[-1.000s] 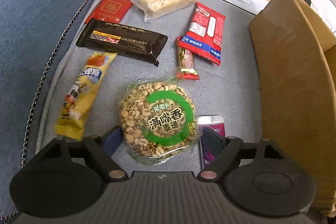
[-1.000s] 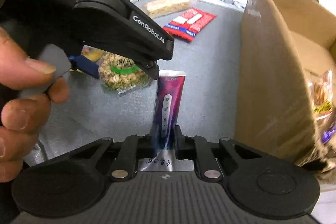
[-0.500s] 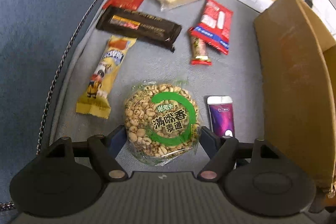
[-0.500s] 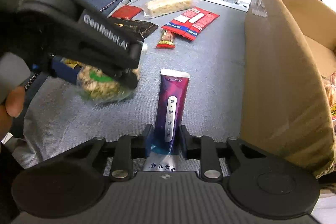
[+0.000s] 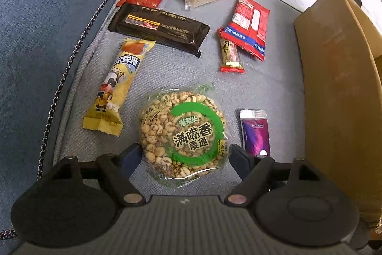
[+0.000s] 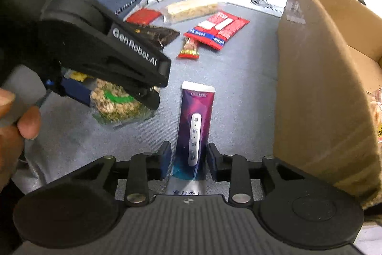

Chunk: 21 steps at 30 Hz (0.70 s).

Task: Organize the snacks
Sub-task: 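Grasp the round green-labelled nut pack with the left tool while the right tool grasps the purple tube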

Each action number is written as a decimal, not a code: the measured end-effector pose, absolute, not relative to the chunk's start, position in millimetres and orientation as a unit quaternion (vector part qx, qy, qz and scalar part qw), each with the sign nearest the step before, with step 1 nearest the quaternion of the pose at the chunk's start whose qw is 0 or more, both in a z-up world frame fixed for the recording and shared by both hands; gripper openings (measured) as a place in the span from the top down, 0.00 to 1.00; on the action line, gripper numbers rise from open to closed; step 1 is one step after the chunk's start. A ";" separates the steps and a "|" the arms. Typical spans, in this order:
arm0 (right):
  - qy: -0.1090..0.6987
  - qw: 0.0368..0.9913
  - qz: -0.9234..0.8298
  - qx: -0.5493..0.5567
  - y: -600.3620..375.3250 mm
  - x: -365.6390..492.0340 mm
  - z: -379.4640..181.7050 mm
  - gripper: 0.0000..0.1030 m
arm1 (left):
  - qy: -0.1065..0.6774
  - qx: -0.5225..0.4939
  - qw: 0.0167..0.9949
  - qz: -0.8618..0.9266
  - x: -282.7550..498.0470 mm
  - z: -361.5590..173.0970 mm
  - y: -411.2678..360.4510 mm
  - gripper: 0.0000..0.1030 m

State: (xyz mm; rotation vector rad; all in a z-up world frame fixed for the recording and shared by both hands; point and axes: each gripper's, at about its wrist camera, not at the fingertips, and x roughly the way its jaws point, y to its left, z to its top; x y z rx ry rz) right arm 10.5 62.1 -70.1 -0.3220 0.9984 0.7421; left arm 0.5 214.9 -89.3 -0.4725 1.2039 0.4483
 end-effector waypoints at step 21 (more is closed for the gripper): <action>0.447 0.812 0.331 -0.175 60.6 9.1 -70.1 0.83 | 0.558 -0.202 0.780 0.199 6.0 -90.5 209.5 0.23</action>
